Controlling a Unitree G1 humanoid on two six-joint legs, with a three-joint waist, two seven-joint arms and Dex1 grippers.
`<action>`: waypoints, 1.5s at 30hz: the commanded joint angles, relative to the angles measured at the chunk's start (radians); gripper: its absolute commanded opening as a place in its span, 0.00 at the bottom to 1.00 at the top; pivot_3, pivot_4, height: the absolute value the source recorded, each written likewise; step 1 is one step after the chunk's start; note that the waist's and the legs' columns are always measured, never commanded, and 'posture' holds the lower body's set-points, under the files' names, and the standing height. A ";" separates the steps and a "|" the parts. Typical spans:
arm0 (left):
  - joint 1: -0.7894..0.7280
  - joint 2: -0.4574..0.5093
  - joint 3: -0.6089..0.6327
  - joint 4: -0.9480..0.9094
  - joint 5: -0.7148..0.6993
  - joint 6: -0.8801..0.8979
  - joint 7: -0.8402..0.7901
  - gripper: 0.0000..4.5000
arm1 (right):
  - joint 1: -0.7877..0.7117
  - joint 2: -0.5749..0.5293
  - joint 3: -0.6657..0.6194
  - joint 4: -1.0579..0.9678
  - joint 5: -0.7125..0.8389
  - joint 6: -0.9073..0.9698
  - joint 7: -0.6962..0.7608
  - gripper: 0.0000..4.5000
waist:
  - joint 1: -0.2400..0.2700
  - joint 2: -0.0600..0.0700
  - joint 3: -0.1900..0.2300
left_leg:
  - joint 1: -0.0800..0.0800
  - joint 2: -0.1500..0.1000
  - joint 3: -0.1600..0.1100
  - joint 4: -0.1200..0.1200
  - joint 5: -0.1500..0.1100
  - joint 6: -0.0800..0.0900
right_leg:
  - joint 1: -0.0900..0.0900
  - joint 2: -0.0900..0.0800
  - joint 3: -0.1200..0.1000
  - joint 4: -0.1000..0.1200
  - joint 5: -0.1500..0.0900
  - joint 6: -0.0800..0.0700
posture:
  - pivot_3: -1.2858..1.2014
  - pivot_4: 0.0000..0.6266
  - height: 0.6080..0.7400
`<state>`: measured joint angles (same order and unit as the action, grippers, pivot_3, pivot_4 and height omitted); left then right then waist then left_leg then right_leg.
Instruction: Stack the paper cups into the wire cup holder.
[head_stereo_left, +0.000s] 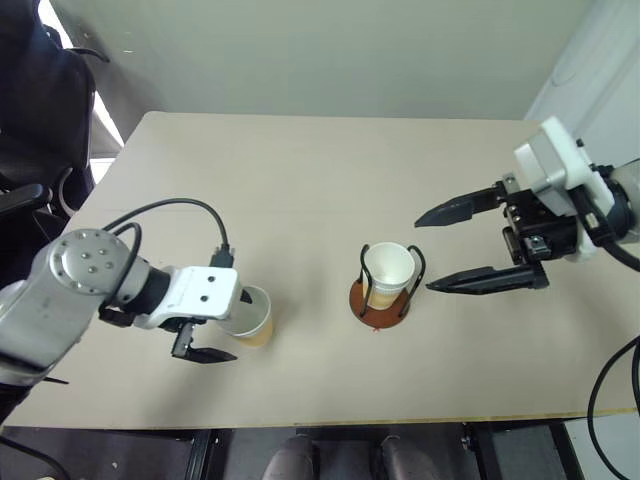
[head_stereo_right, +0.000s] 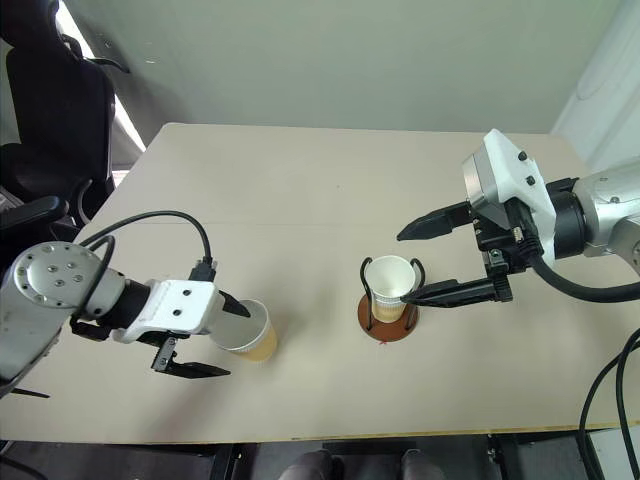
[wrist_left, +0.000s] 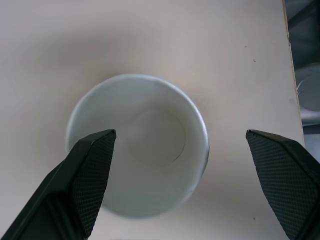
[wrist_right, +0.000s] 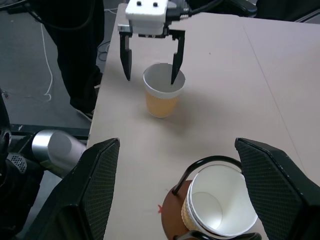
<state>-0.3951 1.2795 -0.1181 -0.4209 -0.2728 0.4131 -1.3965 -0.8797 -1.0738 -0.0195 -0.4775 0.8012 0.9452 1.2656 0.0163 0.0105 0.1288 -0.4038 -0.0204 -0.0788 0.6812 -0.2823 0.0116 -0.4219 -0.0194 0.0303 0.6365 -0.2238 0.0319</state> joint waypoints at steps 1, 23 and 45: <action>-0.023 -0.002 -0.003 0.007 0.019 -0.018 -0.017 1.00 | -0.014 -0.016 -0.014 -0.022 0.011 0.002 -0.015 0.84 | -0.001 0.000 0.000 | 0.000 0.000 0.000 0.000 0.000 0.000 | 0.000 0.000 0.000 0.000 0.000 0.000 | 0.52 0.24 1.00; -0.066 -0.029 -0.020 0.100 0.062 -0.113 -0.118 0.01 | 0.055 -0.032 -0.028 -0.017 -0.007 -0.019 -0.043 0.84 | -0.001 0.000 0.000 | 0.000 0.000 0.000 0.001 0.000 0.000 | -0.001 0.000 0.000 0.002 0.000 0.000 | 0.52 0.24 1.00; -0.523 -0.201 -0.018 0.151 -0.120 0.061 -0.184 0.01 | 0.130 -0.110 -0.005 0.141 -0.188 -0.192 0.044 0.84 | 0.001 0.000 0.000 | 0.000 0.000 0.000 0.002 0.000 0.000 | -0.001 0.000 0.000 0.006 0.000 -0.001 | 0.52 0.24 1.00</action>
<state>-0.8833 1.0775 -0.1513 -0.2730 -0.3719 0.4628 -1.5630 -0.7521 -1.1800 -0.0130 -0.3202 0.6221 0.7686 1.3128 0.0169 0.0105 0.1287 -0.4042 -0.0205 -0.0784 0.6834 -0.2822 0.0118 -0.4230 -0.0198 0.0303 0.6422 -0.2242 0.0314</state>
